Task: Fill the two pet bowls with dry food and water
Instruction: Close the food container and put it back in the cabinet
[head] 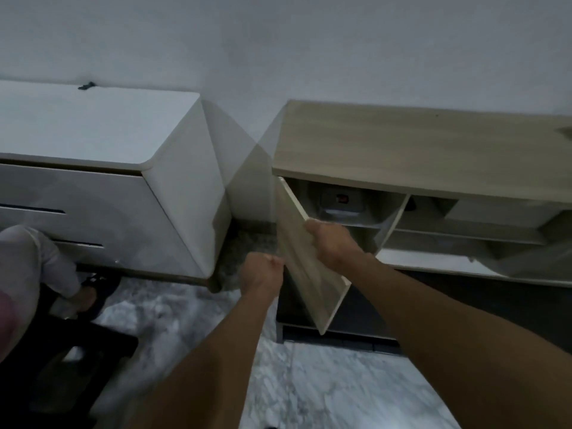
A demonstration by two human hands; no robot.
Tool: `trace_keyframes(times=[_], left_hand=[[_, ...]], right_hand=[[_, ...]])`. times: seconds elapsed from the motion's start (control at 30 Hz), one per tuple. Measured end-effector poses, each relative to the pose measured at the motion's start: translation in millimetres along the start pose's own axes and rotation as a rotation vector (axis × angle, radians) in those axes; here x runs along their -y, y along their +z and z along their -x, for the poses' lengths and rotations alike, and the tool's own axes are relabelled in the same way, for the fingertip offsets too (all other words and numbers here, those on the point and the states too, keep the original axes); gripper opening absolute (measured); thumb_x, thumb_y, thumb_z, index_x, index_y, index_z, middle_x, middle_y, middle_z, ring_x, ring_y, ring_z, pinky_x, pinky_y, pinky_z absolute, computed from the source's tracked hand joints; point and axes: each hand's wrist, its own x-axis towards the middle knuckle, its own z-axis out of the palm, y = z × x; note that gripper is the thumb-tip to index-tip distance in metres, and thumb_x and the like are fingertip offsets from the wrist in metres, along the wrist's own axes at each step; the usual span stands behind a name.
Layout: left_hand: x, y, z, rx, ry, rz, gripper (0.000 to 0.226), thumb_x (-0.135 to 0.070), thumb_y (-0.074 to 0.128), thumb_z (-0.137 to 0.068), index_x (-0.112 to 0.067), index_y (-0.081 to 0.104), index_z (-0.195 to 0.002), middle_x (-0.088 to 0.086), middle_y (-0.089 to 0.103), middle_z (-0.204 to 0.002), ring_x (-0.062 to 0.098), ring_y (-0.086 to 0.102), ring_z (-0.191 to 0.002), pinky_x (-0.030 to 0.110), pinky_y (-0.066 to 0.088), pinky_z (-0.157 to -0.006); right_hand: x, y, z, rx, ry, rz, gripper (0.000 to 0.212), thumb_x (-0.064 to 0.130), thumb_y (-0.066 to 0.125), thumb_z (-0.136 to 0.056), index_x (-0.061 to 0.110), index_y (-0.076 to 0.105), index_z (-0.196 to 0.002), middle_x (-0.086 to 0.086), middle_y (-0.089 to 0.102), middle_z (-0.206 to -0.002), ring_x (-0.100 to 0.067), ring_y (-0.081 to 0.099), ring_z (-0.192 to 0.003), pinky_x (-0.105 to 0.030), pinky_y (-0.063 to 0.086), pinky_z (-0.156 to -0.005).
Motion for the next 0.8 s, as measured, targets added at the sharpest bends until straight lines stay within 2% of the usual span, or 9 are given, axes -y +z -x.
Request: trace_keyframes(times=[0.07,0.17,0.33,0.4,0.47,0.53,0.6,0.63,0.8], left_hand=[[-14,0,3,-0.065,0.115,-0.08,0.021,-0.017,0.057,-0.094,-0.02,0.076,-0.102,0.002,0.073,-0.106,0.022,0.066,-0.1,0.027,0.049,-0.08],[-50,11,0,-0.053,0.306,-0.174,0.024,-0.019,0.052,-0.098,-0.016,0.069,-0.115,0.006,0.069,-0.112,0.019,0.065,-0.1,0.029,0.051,-0.084],[-104,52,-10,0.122,0.553,-0.363,0.027,-0.014,0.045,-0.101,-0.004,0.055,-0.124,0.009,0.059,-0.122,0.022,0.056,-0.116,0.027,0.042,-0.098],[-115,67,-21,0.189,0.731,-0.523,0.031,-0.017,0.045,-0.099,-0.005,0.055,-0.125,0.005,0.058,-0.111,0.028,0.054,-0.117,0.037,0.043,-0.1],[-123,77,-32,0.203,0.855,-0.682,0.032,-0.017,0.041,-0.098,-0.001,0.055,-0.122,0.01,0.057,-0.104,0.036,0.054,-0.116,0.046,0.046,-0.098],[-132,79,-38,0.187,0.961,-0.772,0.03,-0.007,0.044,-0.096,0.001,0.055,-0.124,0.017,0.055,-0.12,0.033,0.052,-0.116,0.039,0.045,-0.094],[-140,81,-49,0.125,1.019,-0.693,0.034,-0.001,0.048,-0.094,-0.002,0.051,-0.128,0.015,0.051,-0.127,0.027,0.05,-0.116,0.034,0.045,-0.089],[-145,82,-57,0.105,1.029,-0.646,0.035,0.0,0.047,-0.094,-0.002,0.051,-0.128,0.014,0.051,-0.127,0.027,0.051,-0.115,0.033,0.045,-0.087],[-162,91,-75,0.021,1.132,-0.876,0.031,0.004,0.042,-0.093,0.0,0.058,-0.12,0.014,0.056,-0.119,0.03,0.056,-0.108,0.037,0.045,-0.079]], right_hand=[[-24,-4,13,-0.019,0.088,-0.01,0.036,0.003,0.049,-0.096,0.017,0.057,-0.128,-0.008,0.065,-0.115,-0.023,0.063,-0.099,-0.033,0.05,-0.081],[-58,-9,24,-0.047,0.167,0.037,0.03,0.005,0.049,-0.096,0.015,0.065,-0.118,-0.009,0.069,-0.111,-0.026,0.065,-0.1,-0.032,0.048,-0.079],[-90,-17,28,-0.167,0.295,0.06,0.031,0.003,0.055,-0.094,0.011,0.068,-0.121,-0.012,0.062,-0.117,-0.028,0.063,-0.102,-0.039,0.053,-0.089],[-100,-18,21,-0.212,0.348,0.071,0.027,0.002,0.057,-0.093,0.009,0.068,-0.117,-0.012,0.059,-0.116,-0.028,0.061,-0.101,-0.037,0.051,-0.088],[-108,-21,12,-0.244,0.397,0.089,0.023,0.004,0.058,-0.093,0.009,0.069,-0.112,-0.01,0.06,-0.111,-0.027,0.061,-0.098,-0.036,0.051,-0.083],[-116,-25,2,-0.271,0.443,0.1,0.019,0.003,0.06,-0.092,0.008,0.07,-0.108,-0.01,0.063,-0.107,-0.026,0.062,-0.096,-0.036,0.052,-0.08],[-124,-32,-9,-0.277,0.46,0.111,0.019,0.0,0.059,-0.092,0.006,0.07,-0.106,-0.011,0.065,-0.105,-0.027,0.063,-0.095,-0.036,0.051,-0.081],[-129,-36,-16,-0.275,0.47,0.115,0.019,-0.002,0.058,-0.091,0.005,0.07,-0.105,-0.012,0.066,-0.105,-0.028,0.063,-0.095,-0.036,0.051,-0.081],[-145,-47,-38,-0.28,0.504,0.107,0.023,-0.009,0.055,-0.088,0.002,0.071,-0.101,-0.018,0.07,-0.099,-0.035,0.065,-0.092,-0.042,0.055,-0.083]])
